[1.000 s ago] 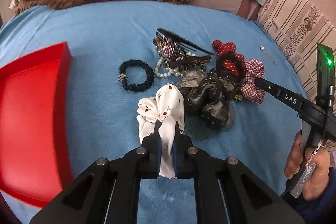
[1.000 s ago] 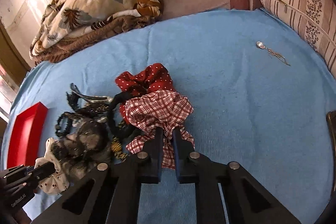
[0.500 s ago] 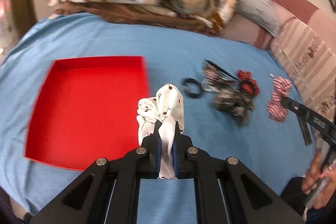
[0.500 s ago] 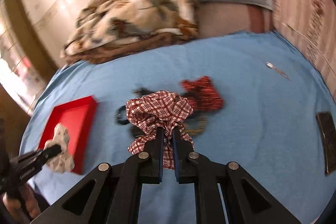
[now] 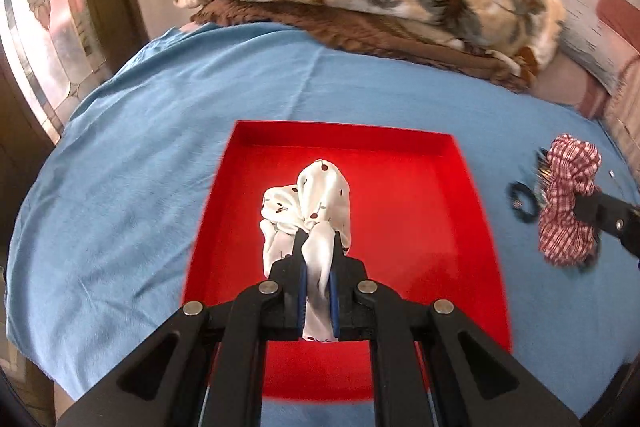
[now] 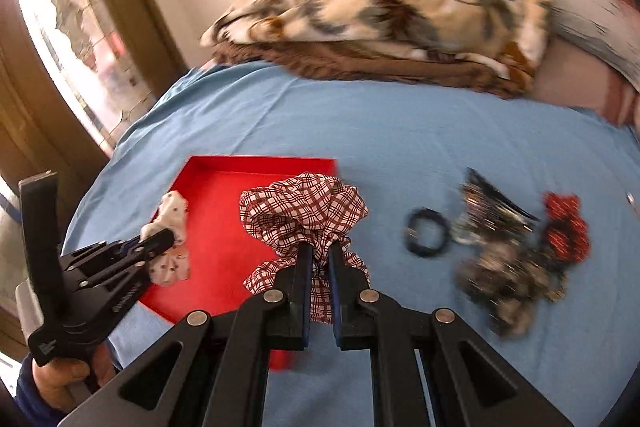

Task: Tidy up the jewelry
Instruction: 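Carry both scrunchies into the red tray and open both grippers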

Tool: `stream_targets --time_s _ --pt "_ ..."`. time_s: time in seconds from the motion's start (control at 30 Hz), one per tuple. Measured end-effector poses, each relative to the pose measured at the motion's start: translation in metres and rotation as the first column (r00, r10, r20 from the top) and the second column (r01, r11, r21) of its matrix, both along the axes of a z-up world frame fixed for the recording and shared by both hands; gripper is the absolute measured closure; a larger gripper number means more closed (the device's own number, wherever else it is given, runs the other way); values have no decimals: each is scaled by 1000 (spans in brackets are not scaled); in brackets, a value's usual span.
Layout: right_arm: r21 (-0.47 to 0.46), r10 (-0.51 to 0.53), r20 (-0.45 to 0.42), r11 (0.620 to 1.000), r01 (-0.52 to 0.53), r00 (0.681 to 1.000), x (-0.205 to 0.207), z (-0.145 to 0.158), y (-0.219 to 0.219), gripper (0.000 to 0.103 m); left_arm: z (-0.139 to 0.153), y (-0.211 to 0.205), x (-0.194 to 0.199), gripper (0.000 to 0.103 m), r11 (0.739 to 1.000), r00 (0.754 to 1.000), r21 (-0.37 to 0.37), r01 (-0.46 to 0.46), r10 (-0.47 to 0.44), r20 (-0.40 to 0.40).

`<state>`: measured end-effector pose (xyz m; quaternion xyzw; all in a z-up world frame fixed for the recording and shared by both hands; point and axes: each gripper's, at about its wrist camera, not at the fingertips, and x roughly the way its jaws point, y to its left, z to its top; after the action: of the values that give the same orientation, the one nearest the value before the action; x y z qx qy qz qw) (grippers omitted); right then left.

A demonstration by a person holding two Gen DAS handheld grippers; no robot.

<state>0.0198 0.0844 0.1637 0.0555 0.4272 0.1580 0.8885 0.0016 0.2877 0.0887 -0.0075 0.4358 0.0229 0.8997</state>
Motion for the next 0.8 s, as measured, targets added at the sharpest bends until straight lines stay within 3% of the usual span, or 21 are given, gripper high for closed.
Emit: stream_targets --time_s 0.27,0.63,0.8 --pt "-43 28 -37 999 -30 999 53 -24 46 94 -21 31 48 94 998 998 -31 -53 53 -19" --pt "-85 9 -124 996 -19 992 104 -72 67 92 -30 38 81 93 997 998 -46 -54 53 -17" --pt "-94 12 -125 995 -24 992 111 -80 70 92 -32 37 87 82 997 998 -46 -56 56 -11"
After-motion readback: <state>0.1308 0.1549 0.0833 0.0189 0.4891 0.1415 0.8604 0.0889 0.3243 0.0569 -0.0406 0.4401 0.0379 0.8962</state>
